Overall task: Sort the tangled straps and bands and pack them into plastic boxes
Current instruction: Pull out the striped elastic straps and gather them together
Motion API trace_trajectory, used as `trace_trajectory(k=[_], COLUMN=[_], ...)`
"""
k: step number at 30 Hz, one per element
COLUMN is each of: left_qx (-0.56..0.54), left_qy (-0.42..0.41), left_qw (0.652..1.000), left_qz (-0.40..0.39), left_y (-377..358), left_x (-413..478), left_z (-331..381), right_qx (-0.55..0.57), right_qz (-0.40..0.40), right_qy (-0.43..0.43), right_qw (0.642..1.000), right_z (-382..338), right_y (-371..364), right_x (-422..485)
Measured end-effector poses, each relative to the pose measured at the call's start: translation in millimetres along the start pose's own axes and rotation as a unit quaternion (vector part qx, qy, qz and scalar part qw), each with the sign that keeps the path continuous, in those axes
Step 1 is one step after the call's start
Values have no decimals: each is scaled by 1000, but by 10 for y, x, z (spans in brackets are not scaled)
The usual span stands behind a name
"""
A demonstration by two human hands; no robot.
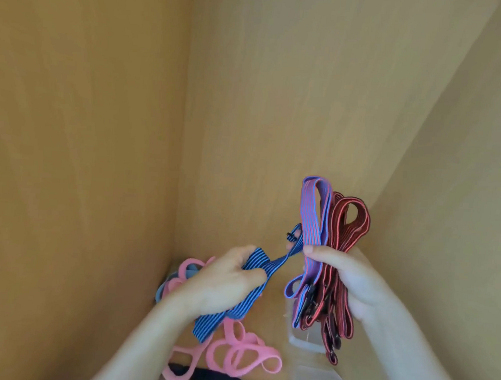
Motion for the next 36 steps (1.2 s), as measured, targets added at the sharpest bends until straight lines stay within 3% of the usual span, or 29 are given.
trace_trajectory(k=[5, 8, 14, 18, 21, 25, 27, 29, 34, 36], left_qx=[6, -26, -175, -319, -357, -390, -381, -354, -246, -197], left_qy=[-47, -54, -57, -100, -102, -107, -100, -84, -59, -56], left_qw=[998, 998, 983, 942, 925, 906, 910, 922, 957, 969], left_qz=[29, 26, 26, 23, 82, 129, 128, 131, 138, 137], left_y=[161, 220, 144, 14, -44, -58, -46, -23, -48, -99], left_x=[66, 110, 301, 337, 442, 550, 582, 619, 648, 650], left_z=[172, 247, 410, 525, 479, 389, 328, 277, 222, 217], right_qx=[-207, -245, -170, -169, -148, 21, 86, 83, -133, -153], right_qz=[19, 75, 99, 88, 66, 12, -20, -39, -21, 10], right_qy=[-26, -11, 93, 142, 163, 130, 99, 74, 52, 43], right_qw=[978, 966, 976, 971, 973, 991, 991, 993, 990, 987], right_z=[102, 118, 51, 167, 227, 299, 341, 368, 288, 329], right_y=[68, 150, 42, -120, -180, -124, -138, -147, -211, -202], right_x=[31, 56, 50, 49, 42, 67, 68, 66, 57, 67])
Point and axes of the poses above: each hand's wrist, its own x-axis towards the middle knuckle, its own y-axis out of the back of the hand, z = x × y, the point moved 5 cm from there along x, towards the middle knuckle, and after that the axes turned 8 degrees about -z, right-handed, at the moved point
